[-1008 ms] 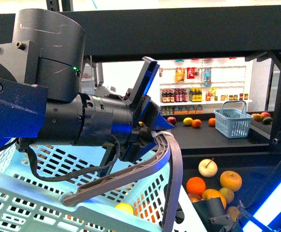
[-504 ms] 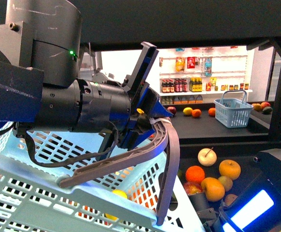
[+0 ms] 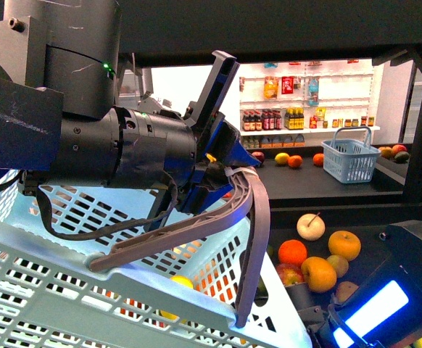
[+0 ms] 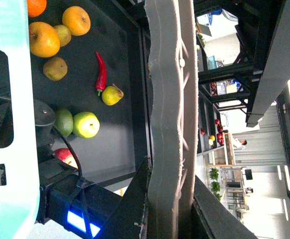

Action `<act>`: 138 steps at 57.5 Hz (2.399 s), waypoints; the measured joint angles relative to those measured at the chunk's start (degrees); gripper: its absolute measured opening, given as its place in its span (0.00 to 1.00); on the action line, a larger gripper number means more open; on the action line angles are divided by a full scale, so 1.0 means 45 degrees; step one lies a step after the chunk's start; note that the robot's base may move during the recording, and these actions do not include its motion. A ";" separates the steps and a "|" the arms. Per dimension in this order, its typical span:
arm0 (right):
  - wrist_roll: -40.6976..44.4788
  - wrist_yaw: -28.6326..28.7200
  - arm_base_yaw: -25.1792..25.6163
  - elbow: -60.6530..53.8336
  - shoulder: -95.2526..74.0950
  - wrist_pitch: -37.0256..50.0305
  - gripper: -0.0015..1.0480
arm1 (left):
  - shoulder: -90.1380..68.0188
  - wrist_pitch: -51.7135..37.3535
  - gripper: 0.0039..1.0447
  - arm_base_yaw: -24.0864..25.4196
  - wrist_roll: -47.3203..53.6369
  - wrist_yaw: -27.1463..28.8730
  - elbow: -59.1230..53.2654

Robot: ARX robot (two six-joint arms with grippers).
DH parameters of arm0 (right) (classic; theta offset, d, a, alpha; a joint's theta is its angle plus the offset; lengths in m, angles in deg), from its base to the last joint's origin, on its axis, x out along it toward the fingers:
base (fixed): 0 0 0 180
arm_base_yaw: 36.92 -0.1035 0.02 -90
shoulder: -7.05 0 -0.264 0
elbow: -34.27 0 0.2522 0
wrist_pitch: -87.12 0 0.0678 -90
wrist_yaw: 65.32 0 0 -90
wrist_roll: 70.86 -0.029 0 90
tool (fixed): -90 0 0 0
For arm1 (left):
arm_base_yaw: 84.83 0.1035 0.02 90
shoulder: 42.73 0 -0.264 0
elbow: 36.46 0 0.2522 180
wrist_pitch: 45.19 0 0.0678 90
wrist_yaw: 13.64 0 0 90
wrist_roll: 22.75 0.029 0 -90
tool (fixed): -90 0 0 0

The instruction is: Pick lemon from shelf

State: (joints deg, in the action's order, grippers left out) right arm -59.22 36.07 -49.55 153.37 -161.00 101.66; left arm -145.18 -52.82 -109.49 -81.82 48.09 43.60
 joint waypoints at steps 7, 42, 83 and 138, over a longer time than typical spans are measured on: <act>0.0044 0.0219 0.0437 -0.1812 0.1321 0.0981 0.80 | 0.0000 0.0000 0.11 0.0000 -0.0005 -0.0044 -0.0005; 0.1472 0.1443 0.3643 -0.9058 0.8179 0.2895 0.80 | 0.0000 0.0000 0.11 -0.0005 -0.0160 -0.0044 0.0000; -0.2977 0.0918 0.0267 -0.9311 1.1332 0.2239 0.80 | 0.0000 0.0000 0.11 -0.0005 -0.0175 -0.0053 0.0000; -0.3711 -0.2419 0.3730 -1.5276 2.0905 0.0097 0.93 | 0.0000 0.0000 0.11 0.0000 -0.0238 -0.0068 0.0000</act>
State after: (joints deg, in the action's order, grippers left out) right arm -75.92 25.19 -32.76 84.63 -66.92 102.09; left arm -145.18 -52.82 -109.49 -82.89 47.78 43.60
